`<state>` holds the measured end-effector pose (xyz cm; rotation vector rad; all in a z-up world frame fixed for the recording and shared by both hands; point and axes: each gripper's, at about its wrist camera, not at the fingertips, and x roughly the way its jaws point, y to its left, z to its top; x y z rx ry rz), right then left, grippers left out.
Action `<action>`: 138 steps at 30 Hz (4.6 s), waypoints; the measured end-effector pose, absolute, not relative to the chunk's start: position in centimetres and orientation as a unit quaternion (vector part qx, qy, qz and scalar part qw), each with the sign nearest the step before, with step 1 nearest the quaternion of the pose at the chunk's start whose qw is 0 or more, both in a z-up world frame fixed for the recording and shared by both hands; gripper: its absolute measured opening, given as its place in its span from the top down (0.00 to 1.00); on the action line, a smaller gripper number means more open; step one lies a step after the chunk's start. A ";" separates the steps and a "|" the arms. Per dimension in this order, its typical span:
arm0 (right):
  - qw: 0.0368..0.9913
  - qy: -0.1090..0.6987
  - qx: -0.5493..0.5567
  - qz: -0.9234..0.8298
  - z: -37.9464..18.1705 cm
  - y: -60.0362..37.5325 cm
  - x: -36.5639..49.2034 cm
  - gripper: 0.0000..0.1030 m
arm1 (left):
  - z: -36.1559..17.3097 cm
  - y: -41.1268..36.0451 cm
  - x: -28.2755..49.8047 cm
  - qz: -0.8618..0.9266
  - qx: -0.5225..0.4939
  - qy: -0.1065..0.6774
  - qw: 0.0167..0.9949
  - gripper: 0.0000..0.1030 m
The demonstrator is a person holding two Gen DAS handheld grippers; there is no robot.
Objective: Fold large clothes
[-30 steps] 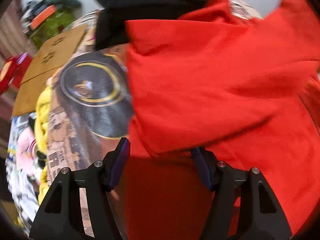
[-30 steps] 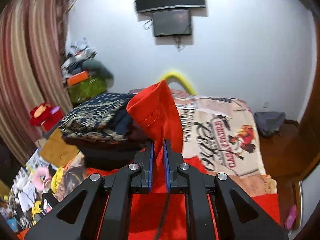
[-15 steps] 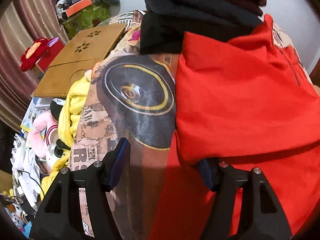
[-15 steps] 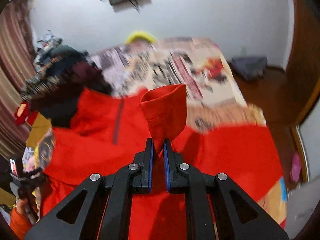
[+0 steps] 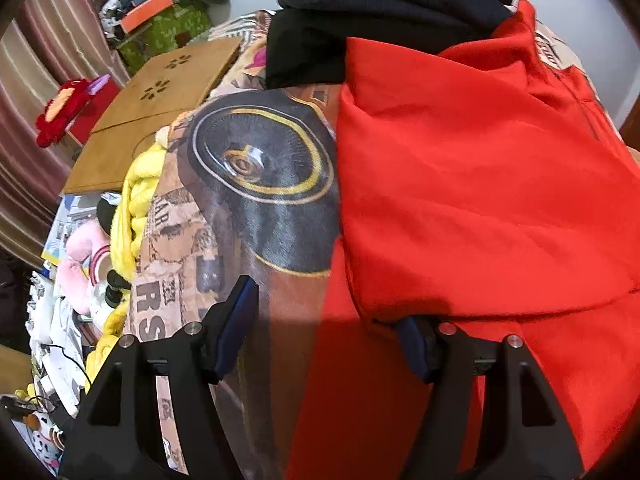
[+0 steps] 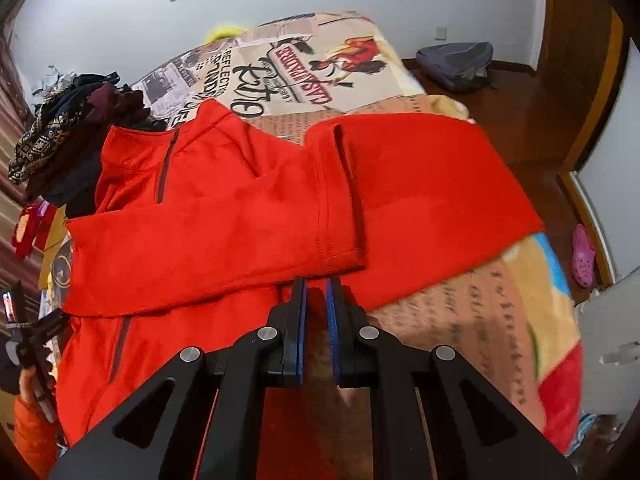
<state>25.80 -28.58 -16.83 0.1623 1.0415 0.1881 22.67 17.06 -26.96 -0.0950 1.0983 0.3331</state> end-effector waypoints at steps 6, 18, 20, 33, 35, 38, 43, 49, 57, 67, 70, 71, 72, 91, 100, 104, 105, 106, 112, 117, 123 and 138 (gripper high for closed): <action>0.868 0.480 0.100 0.082 -15.1 -30.6 25.5 0.89 | -24.8 15.5 20.9 0.109 -0.030 0.522 0.845 0.36; 0.848 0.477 0.231 0.029 -17.4 -37.0 28.0 0.49 | -15.8 10.4 21.8 0.039 -0.003 0.430 0.902 0.29; 0.834 0.486 0.260 0.025 -18.7 -38.2 28.5 0.49 | -15.3 9.8 22.9 0.028 -0.011 0.425 0.905 0.26; 0.804 0.477 0.355 -0.001 -23.5 -42.1 32.1 0.50 | -24.0 5.6 29.4 -0.066 -0.117 0.539 0.832 0.26; 0.805 0.478 0.352 -0.018 -23.8 -42.3 32.9 0.64 | -24.5 5.0 29.4 -0.061 -0.102 0.541 0.832 0.26; 0.803 0.474 0.358 -0.030 -23.9 -42.9 33.6 0.91 | -24.8 3.4 29.6 -0.053 -0.059 0.539 0.839 0.26; 0.850 0.433 0.297 -0.045 -20.3 -42.9 33.3 0.94 | -25.0 3.3 29.6 -0.052 -0.048 0.538 0.840 0.25; 0.876 0.377 0.293 -0.067 -15.8 -43.9 32.1 0.95 | -25.2 3.2 29.5 -0.046 -0.040 0.535 0.843 0.23; 0.931 0.292 0.206 -0.068 -9.3 -39.1 29.7 0.95 | -25.3 3.1 29.5 -0.043 -0.039 0.532 0.845 0.22; 0.950 0.280 0.113 0.079 -3.6 -29.5 29.3 0.95 | -24.8 3.8 28.8 -0.041 -0.048 0.525 0.849 0.23; 0.938 0.318 0.082 0.114 -5.3 -26.3 29.8 0.95 | -24.0 4.3 28.0 -0.043 -0.052 0.516 0.854 0.23; 0.932 0.333 0.074 0.120 -6.2 -25.4 29.9 0.95 | -23.6 4.3 27.6 -0.042 -0.048 0.511 0.857 0.23; 0.924 0.353 0.067 0.128 -7.3 -24.5 30.1 0.95 | -23.4 4.4 27.3 -0.041 -0.043 0.507 0.860 0.23; 0.851 0.496 0.012 0.174 -13.6 -22.6 26.2 0.62 | -19.4 2.1 24.0 -0.064 0.028 0.458 0.886 0.23; 0.866 0.465 0.151 0.107 -12.3 -30.7 27.4 0.51 | -17.7 1.0 24.7 -0.068 0.018 0.438 0.896 0.23; 0.845 0.483 0.221 0.067 -15.2 -34.1 28.4 0.51 | -17.7 0.6 25.1 -0.071 0.013 0.440 0.895 0.23; 0.837 0.489 0.237 0.059 -16.1 -34.9 28.7 0.51 | -17.8 0.5 25.1 -0.072 0.013 0.442 0.894 0.22; 0.827 0.498 0.256 0.051 -17.1 -35.5 29.0 0.51 | -17.9 0.4 25.1 -0.072 0.014 0.443 0.893 0.22; 0.779 0.506 0.369 0.027 -21.9 -38.2 30.3 0.51 | -18.8 0.0 25.4 -0.072 0.015 0.455 0.887 0.23; 0.788 0.489 0.374 0.005 -22.1 -38.6 31.6 0.51 | -19.2 -0.1 25.5 -0.067 0.017 0.460 0.885 0.23; 0.817 0.479 0.319 -0.036 -21.4 -37.9 32.8 0.78 | -19.4 0.1 25.3 -0.060 0.020 0.458 0.887 0.23; 0.908 0.362 0.167 0.131 -4.5 -27.2 31.5 0.94 | -17.0 4.2 23.6 -0.036 -0.016 0.424 0.905 0.22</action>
